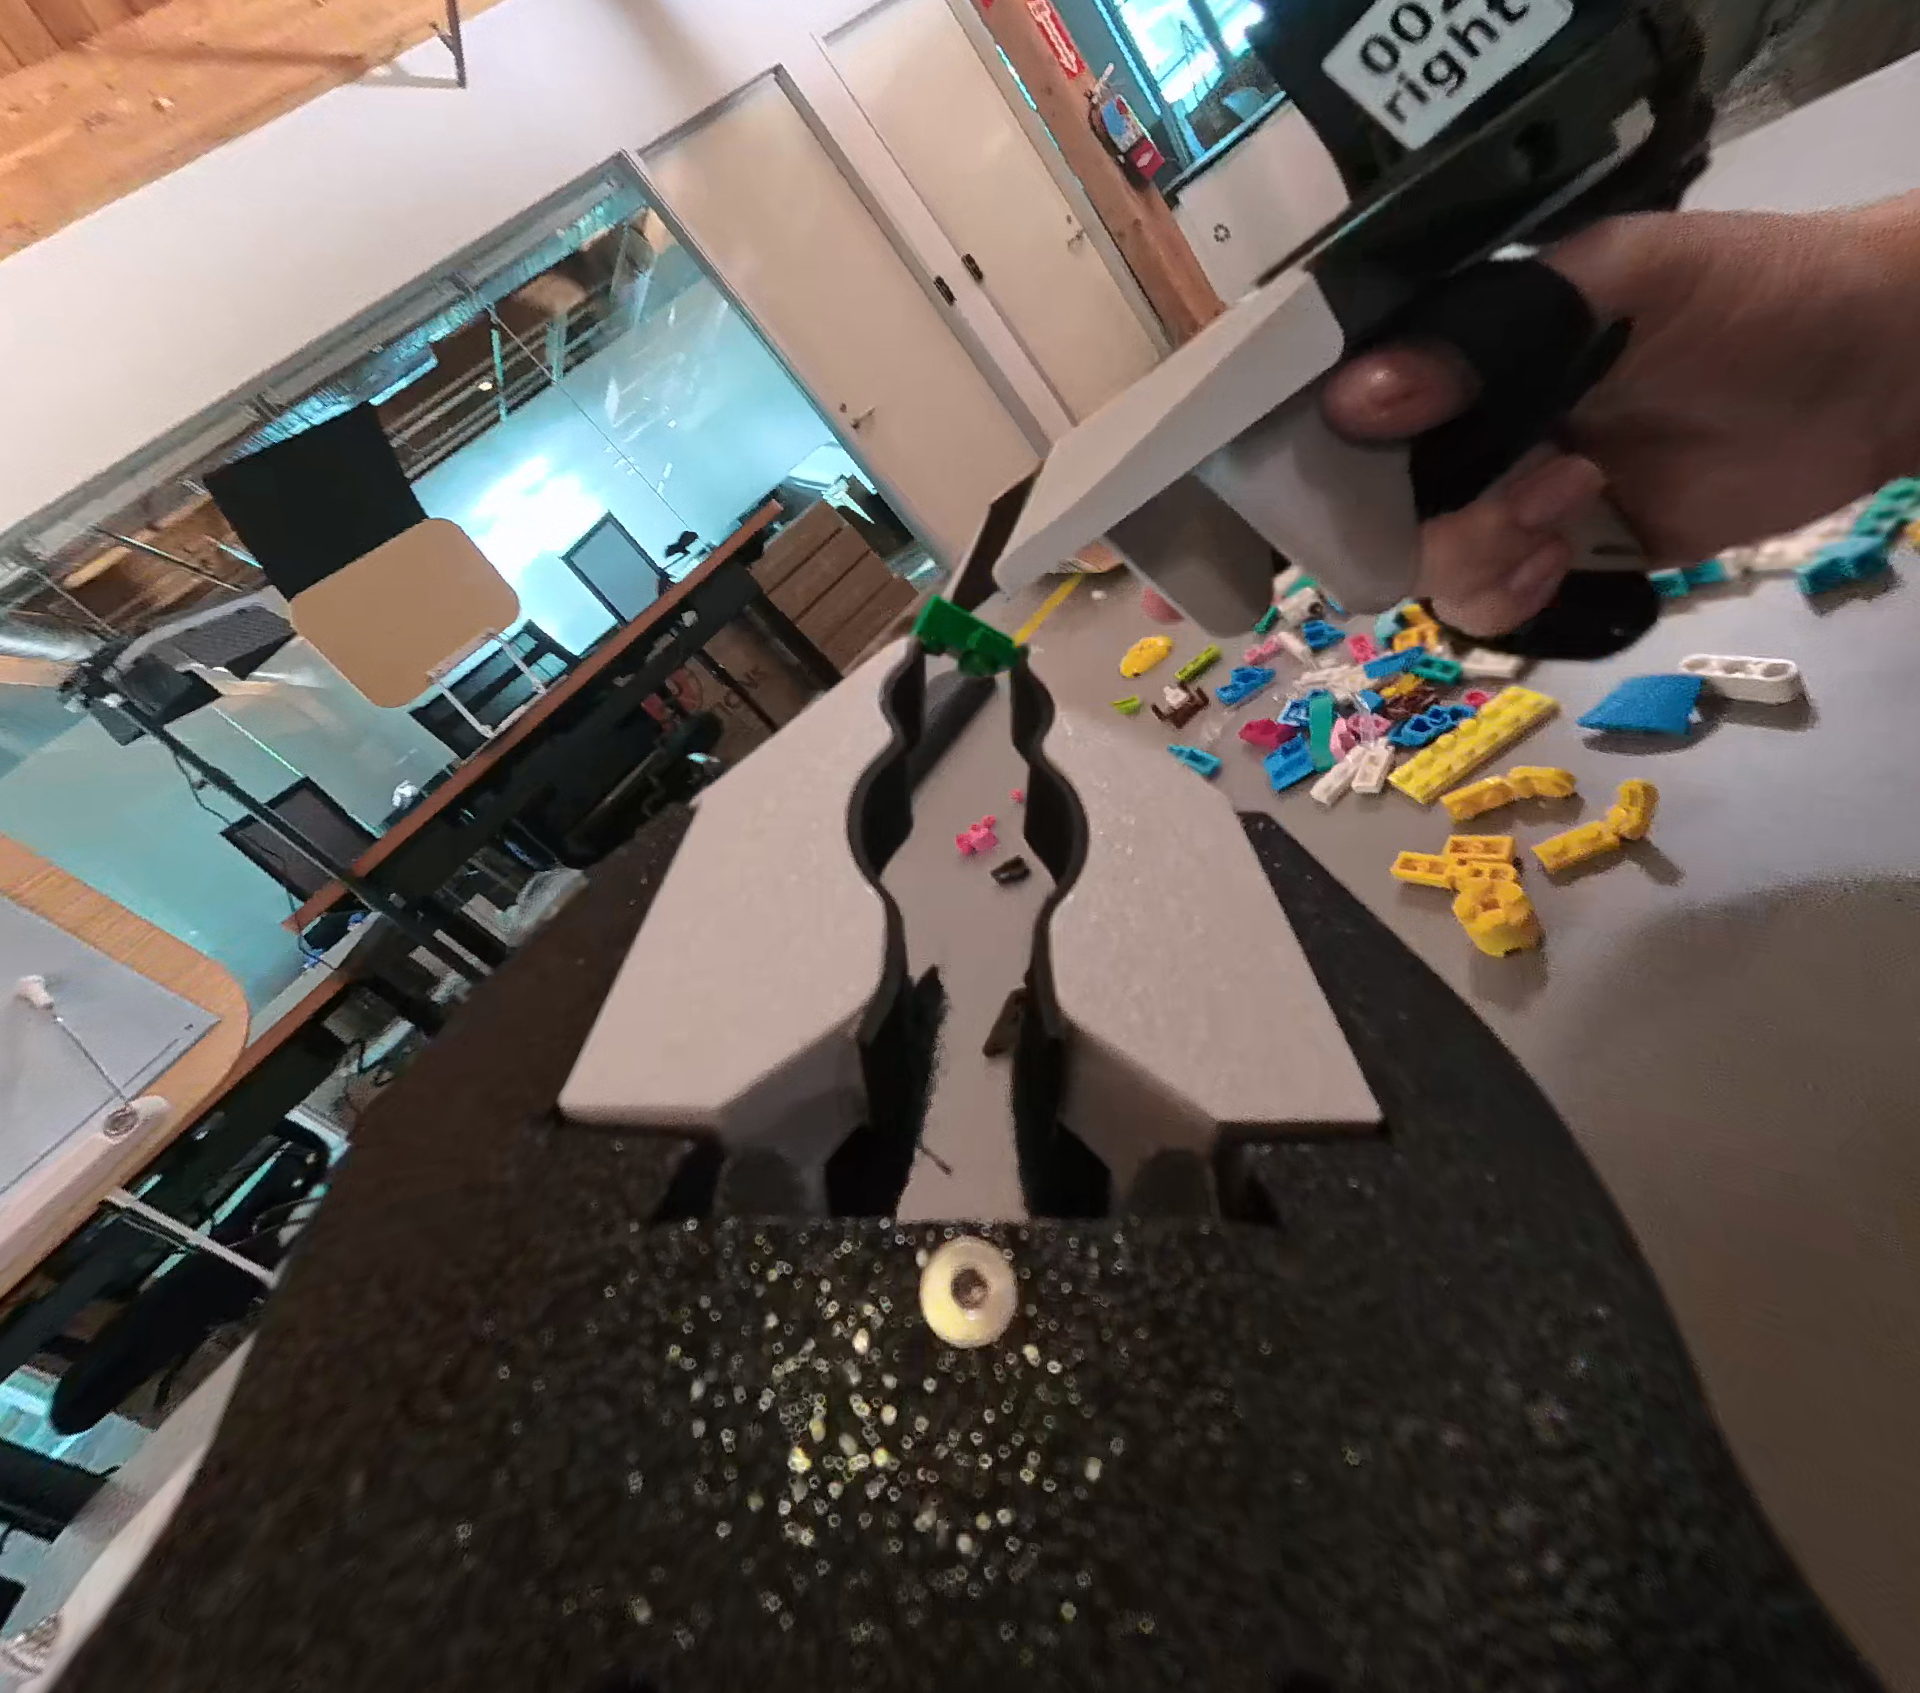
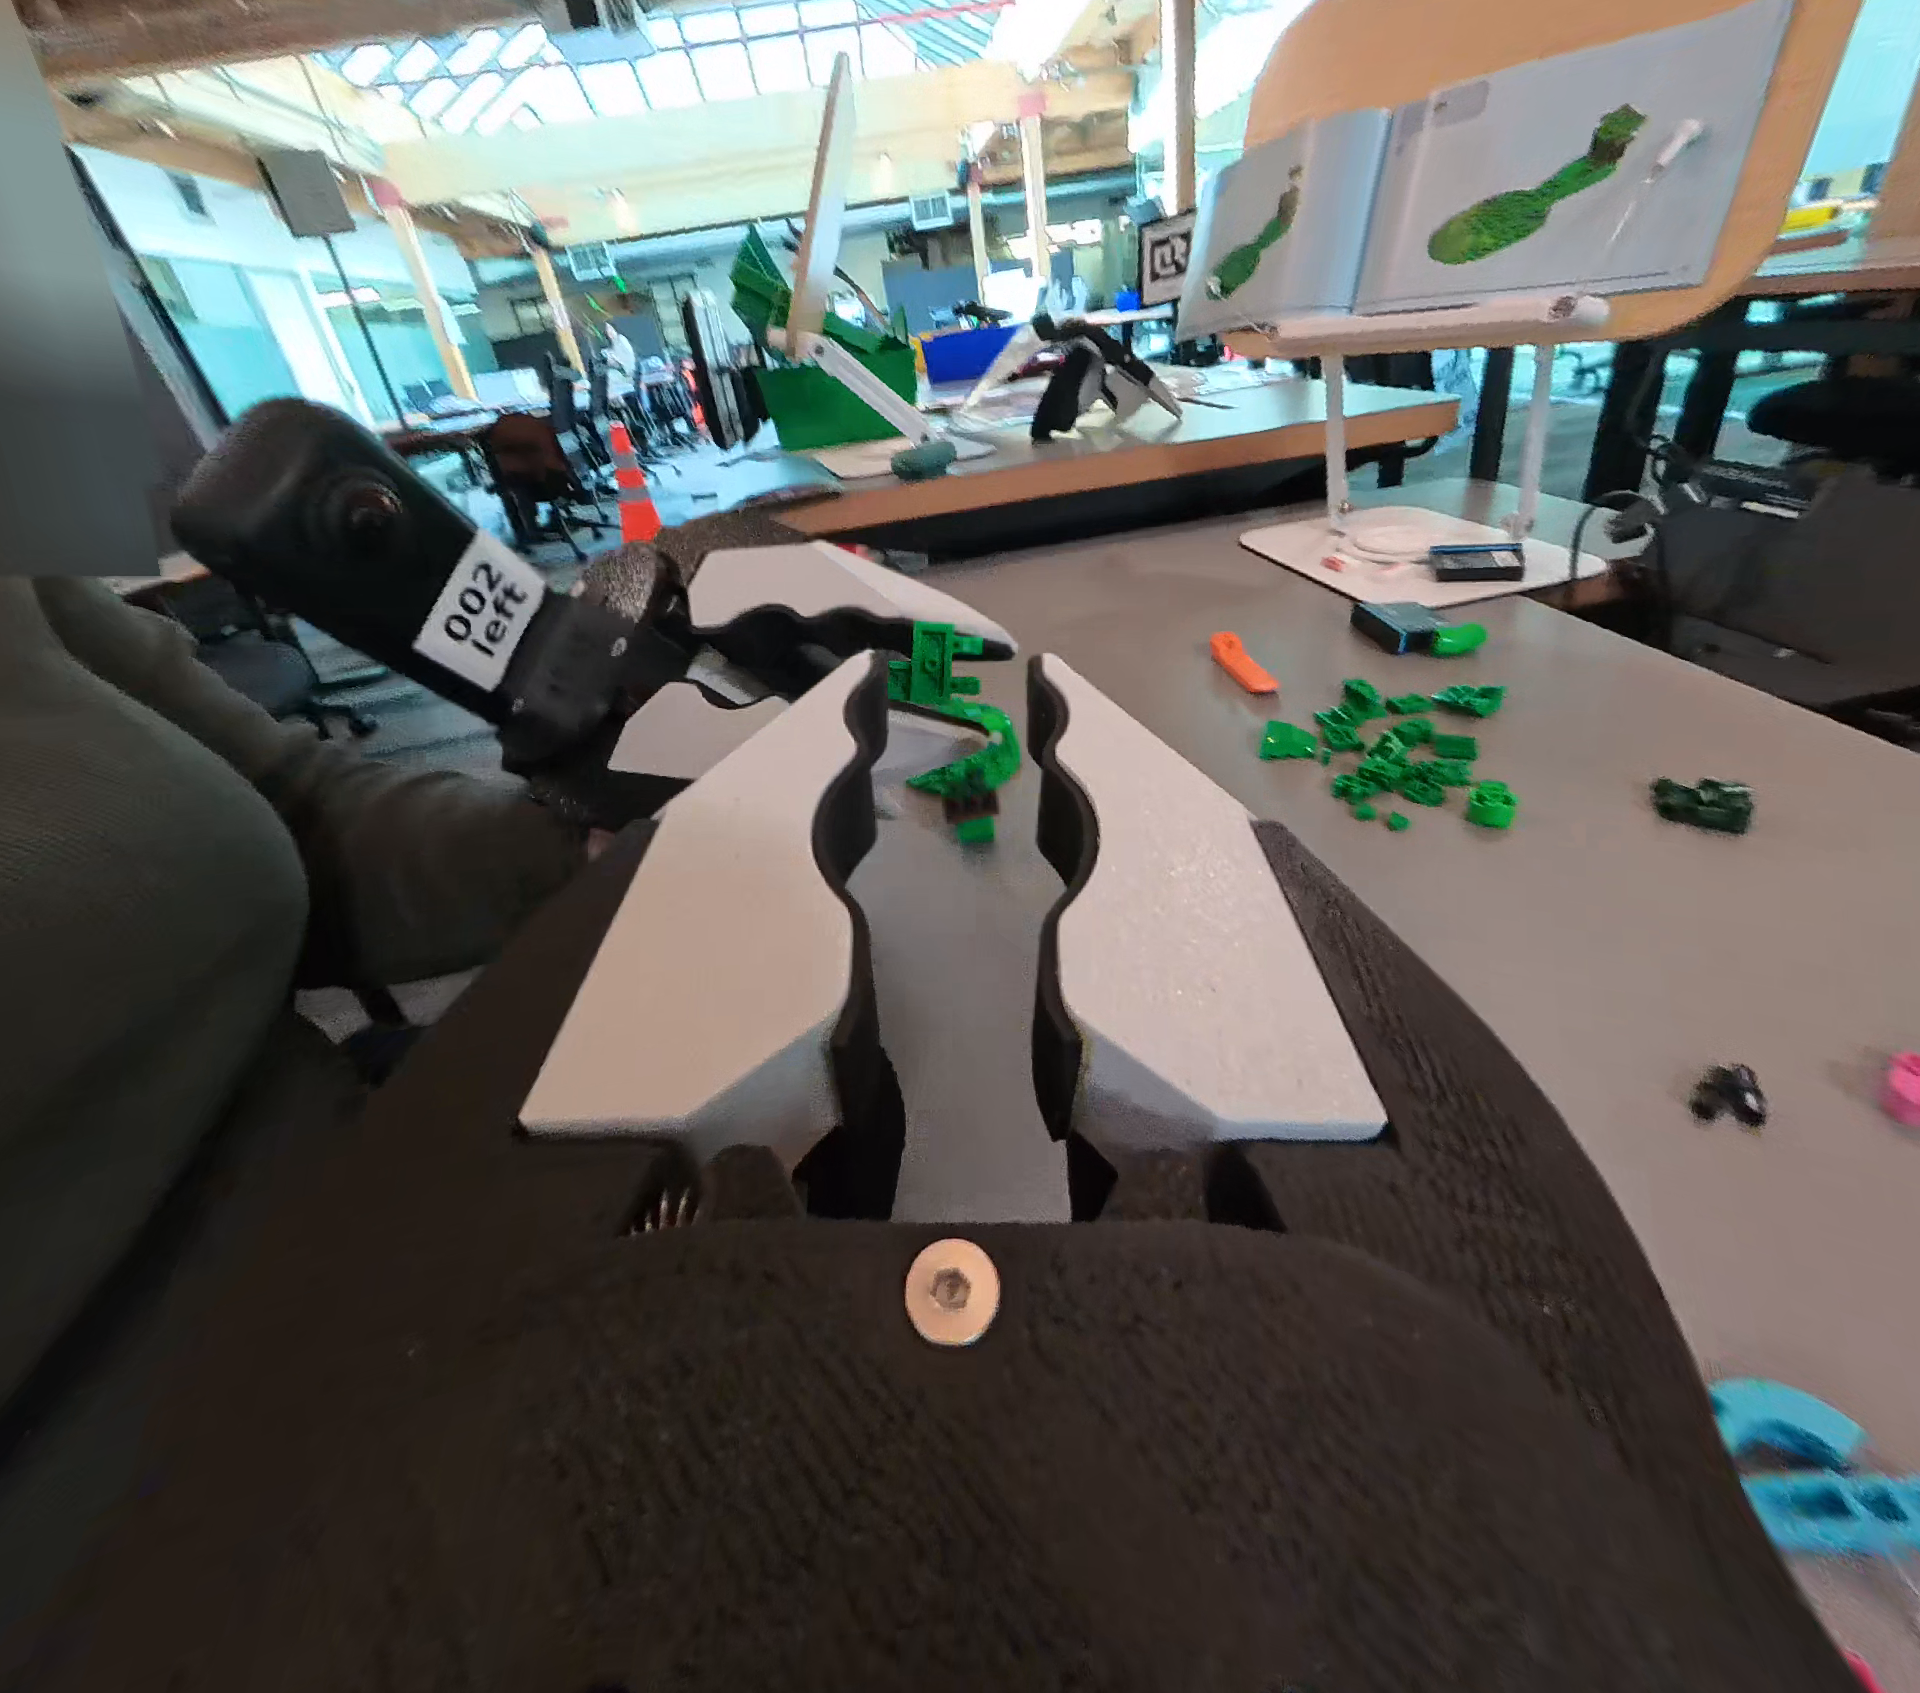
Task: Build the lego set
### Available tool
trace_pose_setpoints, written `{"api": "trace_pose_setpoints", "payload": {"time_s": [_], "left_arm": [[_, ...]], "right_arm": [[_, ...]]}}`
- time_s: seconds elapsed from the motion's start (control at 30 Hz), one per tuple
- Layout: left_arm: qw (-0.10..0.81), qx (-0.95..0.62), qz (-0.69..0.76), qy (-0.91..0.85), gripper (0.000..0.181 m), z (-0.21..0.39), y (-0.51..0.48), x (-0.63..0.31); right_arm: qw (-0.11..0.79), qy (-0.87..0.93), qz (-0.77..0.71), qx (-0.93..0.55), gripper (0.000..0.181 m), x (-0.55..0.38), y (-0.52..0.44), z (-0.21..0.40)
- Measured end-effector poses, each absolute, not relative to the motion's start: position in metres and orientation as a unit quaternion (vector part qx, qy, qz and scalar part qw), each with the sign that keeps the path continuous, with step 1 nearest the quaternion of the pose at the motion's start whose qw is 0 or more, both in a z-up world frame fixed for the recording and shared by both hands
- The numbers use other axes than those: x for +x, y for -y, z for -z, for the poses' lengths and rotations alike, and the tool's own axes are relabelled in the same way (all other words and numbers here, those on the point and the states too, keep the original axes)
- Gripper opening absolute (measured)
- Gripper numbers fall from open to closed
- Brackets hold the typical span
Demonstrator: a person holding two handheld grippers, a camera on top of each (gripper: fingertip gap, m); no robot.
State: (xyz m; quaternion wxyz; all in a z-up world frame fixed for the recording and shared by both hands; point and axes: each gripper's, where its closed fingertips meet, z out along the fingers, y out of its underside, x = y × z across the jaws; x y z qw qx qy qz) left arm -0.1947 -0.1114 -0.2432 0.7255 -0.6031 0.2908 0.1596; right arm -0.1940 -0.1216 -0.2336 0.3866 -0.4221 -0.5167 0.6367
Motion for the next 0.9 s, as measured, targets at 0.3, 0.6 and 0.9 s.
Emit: {"api": "trace_pose_setpoints", "payload": {"time_s": [0.3, 0.6, 0.9], "left_arm": [[0.702, -0.617, -0.113, -0.337, 0.014, 0.259, 0.111, -0.186], [0.706, -0.62, -0.103, -0.325, 0.015, 0.259, 0.111, -0.187], [0.724, -0.64, -0.025, -0.257, 0.012, 0.252, 0.113, -0.188]], "right_arm": [[0.305, 0.557, -0.63, -0.446, 0.018, -0.192, 0.13, 0.254], [0.334, 0.558, -0.612, -0.45, 0.012, -0.194, 0.127, 0.254], [0.424, 0.56, -0.567, -0.431, 0.012, -0.195, 0.121, 0.246]]}}
